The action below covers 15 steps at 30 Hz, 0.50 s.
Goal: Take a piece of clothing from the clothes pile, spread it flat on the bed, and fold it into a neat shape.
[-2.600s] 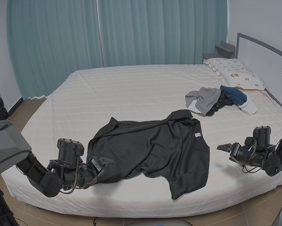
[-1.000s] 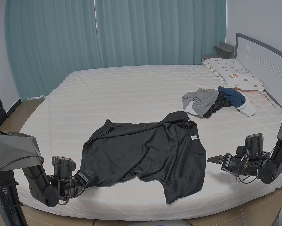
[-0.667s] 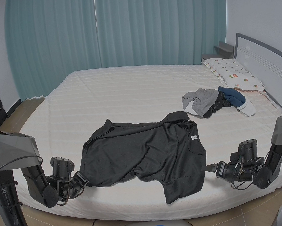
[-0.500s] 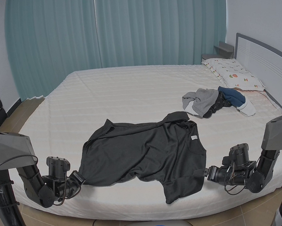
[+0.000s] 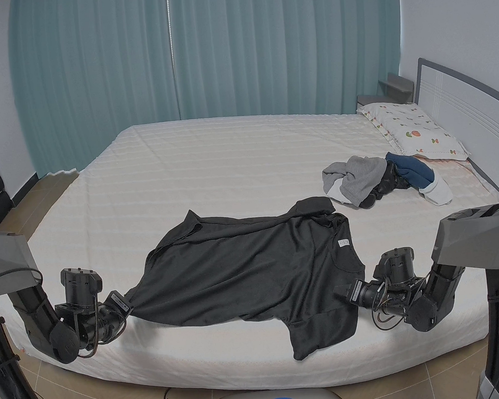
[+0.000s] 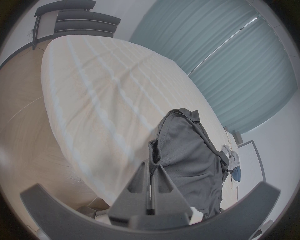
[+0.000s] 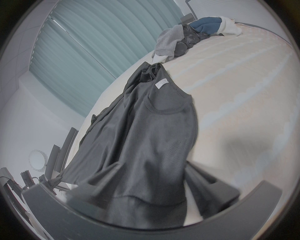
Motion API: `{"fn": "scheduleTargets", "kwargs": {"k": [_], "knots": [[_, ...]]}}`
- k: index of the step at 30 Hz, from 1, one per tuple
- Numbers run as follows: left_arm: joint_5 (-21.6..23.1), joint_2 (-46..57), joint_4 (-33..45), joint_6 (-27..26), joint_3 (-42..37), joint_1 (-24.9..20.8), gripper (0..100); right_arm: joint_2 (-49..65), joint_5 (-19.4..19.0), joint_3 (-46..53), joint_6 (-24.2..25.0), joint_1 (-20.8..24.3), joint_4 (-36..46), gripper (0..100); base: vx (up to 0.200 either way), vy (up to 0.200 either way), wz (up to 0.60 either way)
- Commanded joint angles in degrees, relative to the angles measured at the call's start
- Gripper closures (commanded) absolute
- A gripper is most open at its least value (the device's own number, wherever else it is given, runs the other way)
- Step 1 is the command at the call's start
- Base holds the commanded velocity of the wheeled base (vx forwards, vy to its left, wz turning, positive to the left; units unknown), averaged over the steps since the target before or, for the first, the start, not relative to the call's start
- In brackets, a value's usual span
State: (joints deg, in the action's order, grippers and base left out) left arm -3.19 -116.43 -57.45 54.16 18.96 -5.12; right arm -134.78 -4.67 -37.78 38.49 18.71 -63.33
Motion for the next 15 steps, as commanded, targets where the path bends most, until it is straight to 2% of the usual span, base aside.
{"fn": "scheduleTargets", "kwargs": {"k": [1, 9, 15], "knots": [[0.1, 0.1, -0.1, 0.1, 0.1, 0.4, 100, -0.7, 0.0, -4.2, -0.1, -1.6, 0.7, 100, 0.0, 0.0, 0.0], [0.3, -0.6, -1.4, 0.2, 0.6, 1.4, 100, 0.4, 0.0, -10.5, -0.1, -2.9, 3.9, 100, 0.0, 0.0, 0.0], [0.2, -2.7, -7.2, 0.2, -0.2, 2.3, 100, -0.2, 0.0, -19.5, 0.1, -3.3, 12.7, 100, 0.0, 0.0, 0.0]]}}
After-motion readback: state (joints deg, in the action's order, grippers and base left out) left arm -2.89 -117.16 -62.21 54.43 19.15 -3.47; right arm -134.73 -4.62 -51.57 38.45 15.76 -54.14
